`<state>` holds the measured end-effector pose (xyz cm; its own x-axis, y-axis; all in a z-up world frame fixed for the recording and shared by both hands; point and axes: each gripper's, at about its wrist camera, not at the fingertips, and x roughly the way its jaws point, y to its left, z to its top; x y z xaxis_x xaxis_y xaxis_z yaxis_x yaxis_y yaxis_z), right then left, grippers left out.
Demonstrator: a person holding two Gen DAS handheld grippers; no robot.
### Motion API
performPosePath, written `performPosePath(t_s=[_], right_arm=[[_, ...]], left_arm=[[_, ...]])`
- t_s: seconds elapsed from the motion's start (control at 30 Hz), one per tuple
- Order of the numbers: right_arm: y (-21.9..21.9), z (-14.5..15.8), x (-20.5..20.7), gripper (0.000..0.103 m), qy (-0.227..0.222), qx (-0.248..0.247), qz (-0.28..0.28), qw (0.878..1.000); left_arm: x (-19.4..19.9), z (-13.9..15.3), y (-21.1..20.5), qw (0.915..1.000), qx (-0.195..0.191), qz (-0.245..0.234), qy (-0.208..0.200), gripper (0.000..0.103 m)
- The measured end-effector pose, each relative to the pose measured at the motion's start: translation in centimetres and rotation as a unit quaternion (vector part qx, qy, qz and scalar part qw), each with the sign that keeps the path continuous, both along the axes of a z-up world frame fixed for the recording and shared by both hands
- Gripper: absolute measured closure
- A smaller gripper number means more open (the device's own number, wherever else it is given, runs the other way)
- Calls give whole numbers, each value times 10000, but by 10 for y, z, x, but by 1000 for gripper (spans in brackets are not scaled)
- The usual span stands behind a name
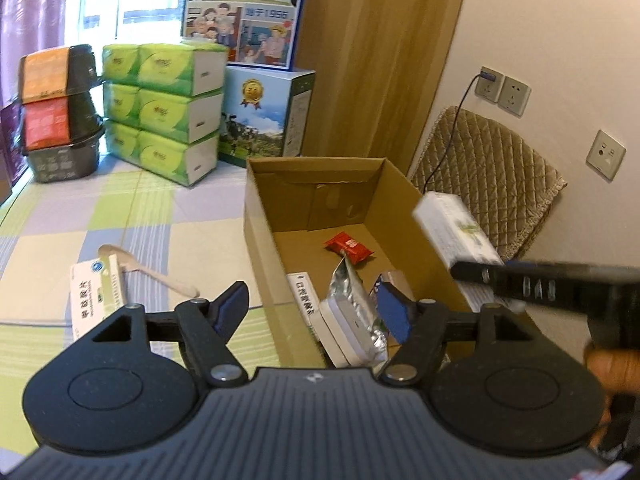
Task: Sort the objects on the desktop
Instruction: 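Open the left tool to drop the plug adapter while the right tool releases the ointment box, then move both tools back toward the Mecobalamin box and wooden spoon on the table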
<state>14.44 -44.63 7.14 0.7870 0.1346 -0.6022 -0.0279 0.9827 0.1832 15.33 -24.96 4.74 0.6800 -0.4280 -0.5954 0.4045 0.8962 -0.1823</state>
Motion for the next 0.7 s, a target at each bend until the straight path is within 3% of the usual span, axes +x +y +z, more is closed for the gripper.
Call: performPosePath(t_s=[0.07,0.1,0.43,0.7], right_arm=[[0,4,1,40,-76,59,-115,9999],[0,8,-1,38,-172,89,-158,9997],[7,7,-54,31,-149,404,-315,9986],[47,12,-103,12,-130,482,-68,9987]], left_arm=[[-4,-1,8,10000,-1,69,8,30],[-7,-1,13,9999,1,125,-1,27],[-38,-7,70,9977,39,676,45,17],[-69,-7,122,9941,174,1071,43,6]])
